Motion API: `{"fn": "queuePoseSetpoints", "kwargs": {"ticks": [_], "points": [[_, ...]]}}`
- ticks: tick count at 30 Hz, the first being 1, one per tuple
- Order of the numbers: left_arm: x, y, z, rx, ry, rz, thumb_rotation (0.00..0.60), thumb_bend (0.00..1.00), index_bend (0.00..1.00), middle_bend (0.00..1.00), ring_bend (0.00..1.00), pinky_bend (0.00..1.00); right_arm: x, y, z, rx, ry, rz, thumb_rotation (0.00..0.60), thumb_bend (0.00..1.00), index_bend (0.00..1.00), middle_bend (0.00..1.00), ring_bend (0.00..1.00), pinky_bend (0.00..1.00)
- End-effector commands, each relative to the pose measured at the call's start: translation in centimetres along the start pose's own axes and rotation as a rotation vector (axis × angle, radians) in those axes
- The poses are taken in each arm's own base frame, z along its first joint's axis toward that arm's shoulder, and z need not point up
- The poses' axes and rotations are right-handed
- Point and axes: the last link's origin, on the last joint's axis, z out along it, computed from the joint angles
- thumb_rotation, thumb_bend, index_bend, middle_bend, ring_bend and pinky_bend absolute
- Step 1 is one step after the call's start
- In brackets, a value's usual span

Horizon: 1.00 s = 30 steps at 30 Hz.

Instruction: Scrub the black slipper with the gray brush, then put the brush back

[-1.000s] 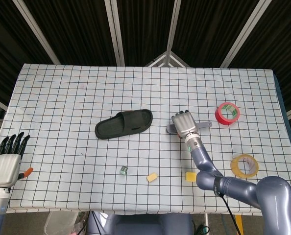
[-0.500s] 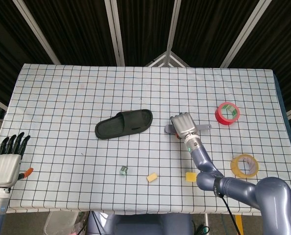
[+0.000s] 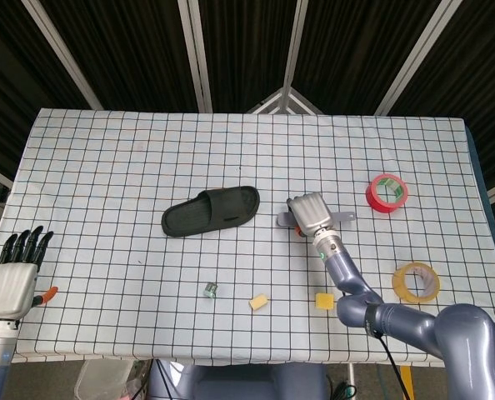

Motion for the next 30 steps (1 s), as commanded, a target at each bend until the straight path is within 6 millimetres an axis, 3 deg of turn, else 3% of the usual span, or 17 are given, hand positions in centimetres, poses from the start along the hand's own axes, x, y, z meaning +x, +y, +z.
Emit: {"fn": "queuePoseSetpoints", "kwargs": {"ticks": [1, 13, 20, 23, 30], "points": [[0.0, 0.0, 0.0, -0.001, -0.001, 0.000, 0.600, 0.10, 0.00, 0.00, 0.00, 0.02, 0.1, 0.0, -0.1, 0.013, 0.005, 0.015, 0.600, 0.60, 0.71, 0.59, 0.51, 0.55], [-0.4, 0.7, 0.2, -0.043, -0.027, 0.000, 0.600, 0.13, 0.00, 0.00, 0.00, 0.02, 1.6, 0.3, -1.0, 0.033, 0.068, -0.020, 0.600, 0.64, 0.73, 0.61, 0.53, 0.55], [-0.6, 2.2, 1.1, -0.117, -0.044, 0.025, 0.600, 0.34, 0.00, 0.00, 0.00, 0.02, 3.1, -0.1, -1.7, 0.048, 0.100, -0.028, 0.600, 0.64, 0.74, 0.62, 0.54, 0.55], [-0.2, 3.7, 2.4, -0.179, -0.035, 0.034, 0.600, 0.40, 0.00, 0.00, 0.00, 0.02, 4.2, -0.9, -1.9, 0.068, 0.115, -0.020, 0.600, 0.64, 0.74, 0.62, 0.54, 0.55], [1.2, 6.4, 5.5, -0.255, -0.037, 0.053, 0.600, 0.42, 0.00, 0.00, 0.00, 0.02, 6.2, -2.8, -1.7, 0.108, 0.124, 0.030, 0.600, 0.64, 0.74, 0.62, 0.54, 0.55]]}}
